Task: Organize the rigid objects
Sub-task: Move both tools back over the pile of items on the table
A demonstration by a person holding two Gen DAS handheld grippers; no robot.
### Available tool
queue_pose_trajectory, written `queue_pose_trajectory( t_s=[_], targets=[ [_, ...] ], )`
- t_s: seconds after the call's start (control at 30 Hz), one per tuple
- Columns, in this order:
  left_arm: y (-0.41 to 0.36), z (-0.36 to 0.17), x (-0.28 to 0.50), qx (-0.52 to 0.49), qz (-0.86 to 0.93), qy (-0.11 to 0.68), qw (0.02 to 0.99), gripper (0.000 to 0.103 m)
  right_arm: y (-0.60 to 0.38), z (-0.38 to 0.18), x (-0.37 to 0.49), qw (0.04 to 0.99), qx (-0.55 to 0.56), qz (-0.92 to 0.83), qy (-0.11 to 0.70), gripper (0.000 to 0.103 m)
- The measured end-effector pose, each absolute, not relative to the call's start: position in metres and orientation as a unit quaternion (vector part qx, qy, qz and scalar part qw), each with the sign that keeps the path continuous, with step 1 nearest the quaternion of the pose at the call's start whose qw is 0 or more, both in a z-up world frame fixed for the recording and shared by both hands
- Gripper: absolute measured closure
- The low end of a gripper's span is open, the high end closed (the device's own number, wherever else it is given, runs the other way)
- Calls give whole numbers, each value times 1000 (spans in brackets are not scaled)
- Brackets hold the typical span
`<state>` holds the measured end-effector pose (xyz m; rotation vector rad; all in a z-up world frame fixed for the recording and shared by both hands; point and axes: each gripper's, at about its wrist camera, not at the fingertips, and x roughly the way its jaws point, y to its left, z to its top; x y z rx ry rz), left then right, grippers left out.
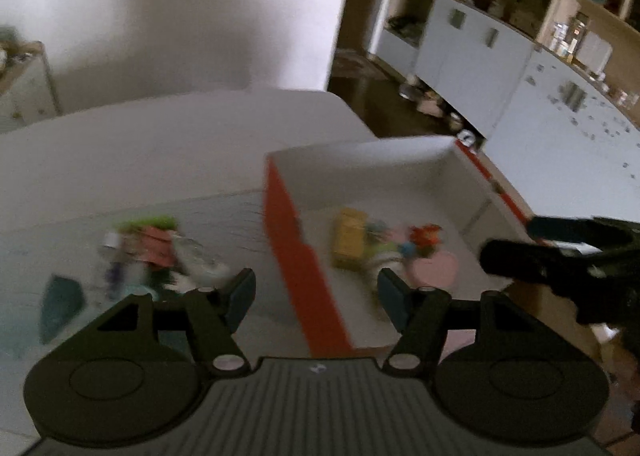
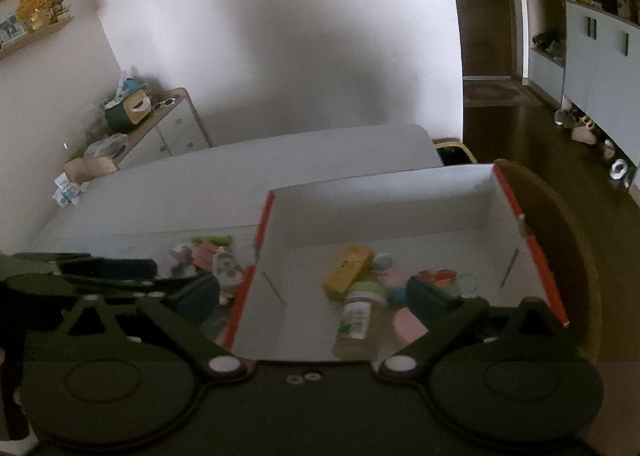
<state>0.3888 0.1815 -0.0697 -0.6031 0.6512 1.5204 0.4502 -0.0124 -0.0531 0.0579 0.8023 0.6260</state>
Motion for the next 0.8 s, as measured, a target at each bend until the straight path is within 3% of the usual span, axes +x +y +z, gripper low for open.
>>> queue_pose_trajectory(
  t_s=[0.2, 0.8],
  targets=[
    [170, -62, 348, -258, 674, 278, 634, 24, 16, -53, 433, 873, 49, 308, 374, 0],
    [168, -69, 221, -226, 714, 276, 602, 23, 142, -72, 404, 864, 27, 314, 392, 1]
  ],
)
